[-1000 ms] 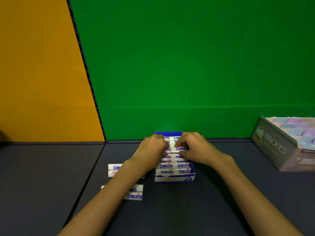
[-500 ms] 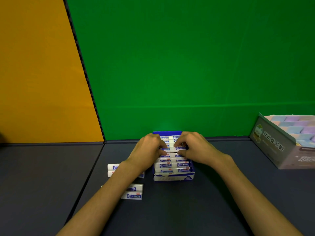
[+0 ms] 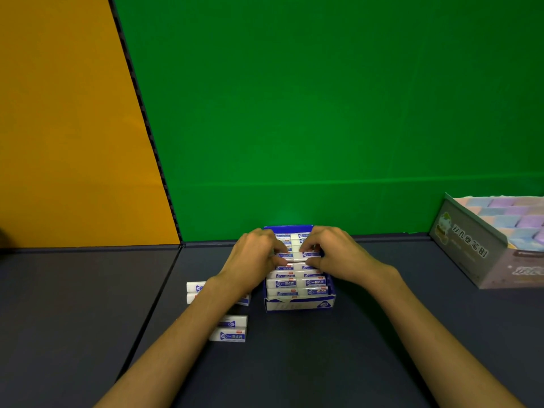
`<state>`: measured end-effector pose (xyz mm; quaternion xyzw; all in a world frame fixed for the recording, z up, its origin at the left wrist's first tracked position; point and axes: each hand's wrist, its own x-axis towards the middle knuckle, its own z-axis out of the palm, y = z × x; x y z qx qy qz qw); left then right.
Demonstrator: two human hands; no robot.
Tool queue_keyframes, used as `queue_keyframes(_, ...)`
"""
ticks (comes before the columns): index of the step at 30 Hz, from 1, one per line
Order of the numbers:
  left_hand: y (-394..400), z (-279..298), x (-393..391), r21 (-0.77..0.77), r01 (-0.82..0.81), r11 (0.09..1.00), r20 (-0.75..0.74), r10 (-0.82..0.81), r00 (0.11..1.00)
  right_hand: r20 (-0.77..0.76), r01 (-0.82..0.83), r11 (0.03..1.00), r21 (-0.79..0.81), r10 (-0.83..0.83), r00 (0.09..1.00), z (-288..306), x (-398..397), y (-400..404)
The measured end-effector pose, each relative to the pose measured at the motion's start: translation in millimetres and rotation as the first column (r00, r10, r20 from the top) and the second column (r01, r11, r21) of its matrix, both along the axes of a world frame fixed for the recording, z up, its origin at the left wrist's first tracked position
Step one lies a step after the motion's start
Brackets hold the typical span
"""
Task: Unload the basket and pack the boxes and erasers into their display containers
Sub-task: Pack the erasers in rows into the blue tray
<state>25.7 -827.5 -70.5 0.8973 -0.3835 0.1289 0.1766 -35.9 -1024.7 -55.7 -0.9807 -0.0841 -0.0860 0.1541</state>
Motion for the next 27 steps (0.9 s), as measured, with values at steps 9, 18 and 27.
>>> queue_keyframes(9,26.5,8.9,6.3,0.012,0.041,0.999,0.057,-0.042,0.998,0.072,-0.035,0.999,-0.004,0.035,0.997,5.6,-2.8,12.8)
queue_keyframes(18,114.6,12.3,9.2,0.034,-0.017,0.999,-0.162,0.023,0.987,0.098,-0.182,0.983,0.017,0.18,0.979,5.6,7.2,63.0)
queue_keyframes(27,152.7,-1.5,6.8,0.03,-0.043,0.999,-0.279,0.05,0.959,0.0,-0.278,0.96,0.008,0.278,0.96,2.2,11.6,104.1)
